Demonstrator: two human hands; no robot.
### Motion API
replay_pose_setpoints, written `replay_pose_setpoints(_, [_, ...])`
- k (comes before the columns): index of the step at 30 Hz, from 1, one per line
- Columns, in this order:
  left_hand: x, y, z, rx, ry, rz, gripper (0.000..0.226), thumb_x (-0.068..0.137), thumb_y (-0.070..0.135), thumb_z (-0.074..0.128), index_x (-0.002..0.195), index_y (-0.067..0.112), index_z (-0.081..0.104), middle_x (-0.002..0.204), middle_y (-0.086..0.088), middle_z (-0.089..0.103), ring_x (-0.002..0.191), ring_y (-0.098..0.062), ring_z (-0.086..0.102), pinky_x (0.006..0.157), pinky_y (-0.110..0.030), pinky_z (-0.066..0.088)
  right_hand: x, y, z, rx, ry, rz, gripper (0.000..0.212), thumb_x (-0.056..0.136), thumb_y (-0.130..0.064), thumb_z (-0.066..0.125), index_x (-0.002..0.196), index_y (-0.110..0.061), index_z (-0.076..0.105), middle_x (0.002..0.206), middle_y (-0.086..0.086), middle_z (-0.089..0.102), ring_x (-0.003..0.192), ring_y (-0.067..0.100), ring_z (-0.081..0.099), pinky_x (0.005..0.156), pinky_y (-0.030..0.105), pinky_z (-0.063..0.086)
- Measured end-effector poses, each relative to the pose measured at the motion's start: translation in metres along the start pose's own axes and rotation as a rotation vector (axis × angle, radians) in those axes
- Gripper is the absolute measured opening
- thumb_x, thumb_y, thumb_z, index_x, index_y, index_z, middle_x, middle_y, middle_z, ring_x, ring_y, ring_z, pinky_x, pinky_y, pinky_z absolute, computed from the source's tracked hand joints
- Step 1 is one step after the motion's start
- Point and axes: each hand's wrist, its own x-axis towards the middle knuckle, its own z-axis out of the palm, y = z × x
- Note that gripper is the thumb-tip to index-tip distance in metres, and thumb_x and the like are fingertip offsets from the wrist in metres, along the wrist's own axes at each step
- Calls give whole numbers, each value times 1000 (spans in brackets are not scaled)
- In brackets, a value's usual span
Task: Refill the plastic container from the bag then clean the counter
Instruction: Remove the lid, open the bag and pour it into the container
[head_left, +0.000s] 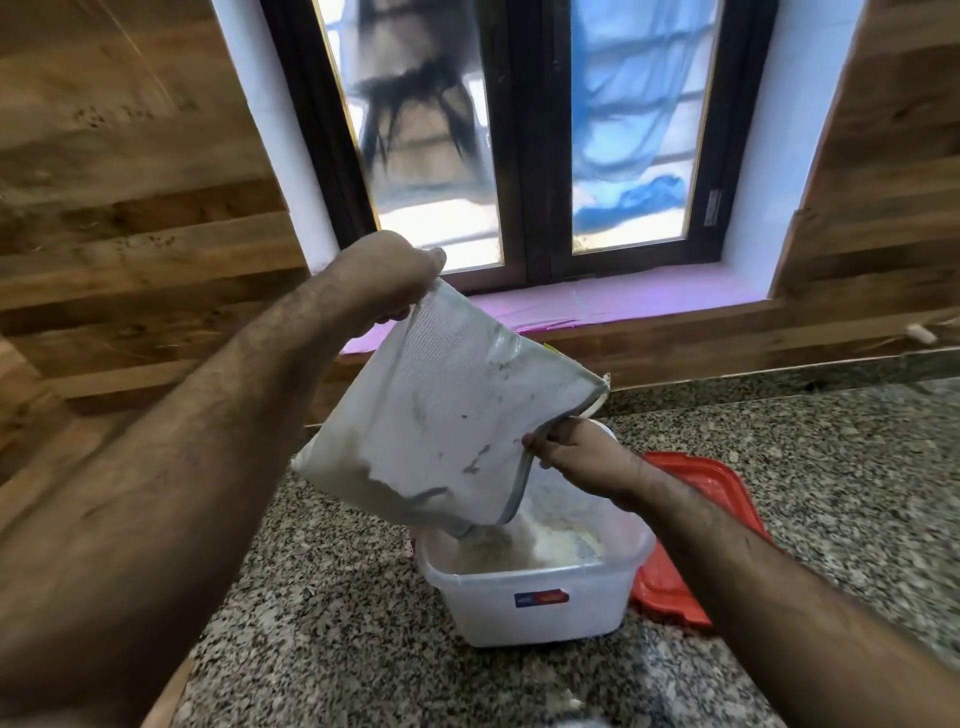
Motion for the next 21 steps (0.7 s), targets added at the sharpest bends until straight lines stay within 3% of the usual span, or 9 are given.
replay_pose_setpoints(2, [-3, 5, 4, 66, 2, 45, 48, 108, 49, 54, 96, 4, 69, 72, -4, 59, 57, -16, 49, 52, -27, 38, -6, -3, -7, -10, -71, 73, 43, 98, -56, 69, 113, -18, 78, 96, 0, 77, 87, 17, 72, 66, 29, 57])
replay_pose_setpoints(5, [-11, 16, 10, 227, 26, 128, 50, 109, 45, 50, 97, 0, 69, 73, -5, 63, 57, -17, 55, 56, -28, 44, -20, -13, -21, -128, -157, 190, 48, 98, -51, 73, 106, -4, 75, 96, 8, 72, 76, 18, 67, 54, 26, 54])
replay_pose_setpoints(8, [-18, 24, 19, 420, 23, 224, 46, 113, 37, 46, 111, -2, 71, 97, -10, 72, 87, -24, 70, 83, -37, 60, -34, -30, -42, -237, -93, 236, 42, 91, -46, 83, 90, -5, 77, 77, 6, 71, 53, 18, 58, 46, 25, 50])
replay_pose_setpoints(9, [-19, 25, 22, 479, 28, 257, 42, 113, 33, 47, 114, -1, 71, 102, -10, 72, 95, -25, 69, 83, -37, 59, -39, -37, -52, -294, -70, 243, 40, 88, -47, 86, 85, -8, 79, 72, 4, 73, 50, 18, 58, 46, 26, 49])
replay_pose_setpoints(13, [-19, 30, 40, 606, 39, 274, 31, 108, 35, 53, 103, 8, 66, 88, -3, 60, 86, -20, 60, 57, -29, 41, -53, -67, -85, -621, 116, 197, 42, 76, -55, 91, 72, -16, 78, 69, -3, 76, 69, 16, 71, 65, 32, 58])
replay_pose_setpoints(18, [-28, 41, 75, 617, 70, 225, 34, 104, 39, 63, 85, 10, 64, 83, -3, 62, 70, -19, 58, 53, -30, 45, -55, -81, -78, -406, 201, 37, 45, 77, -40, 96, 110, -20, 73, 104, -5, 73, 98, 16, 70, 81, 32, 60])
replay_pose_setpoints(21, [-35, 49, 95, 590, 51, 226, 32, 103, 40, 65, 90, 11, 68, 83, -3, 65, 70, -18, 61, 53, -30, 49, -51, -75, -63, -336, 200, -28, 52, 82, -30, 94, 129, -18, 73, 119, -3, 73, 113, 17, 68, 95, 32, 56])
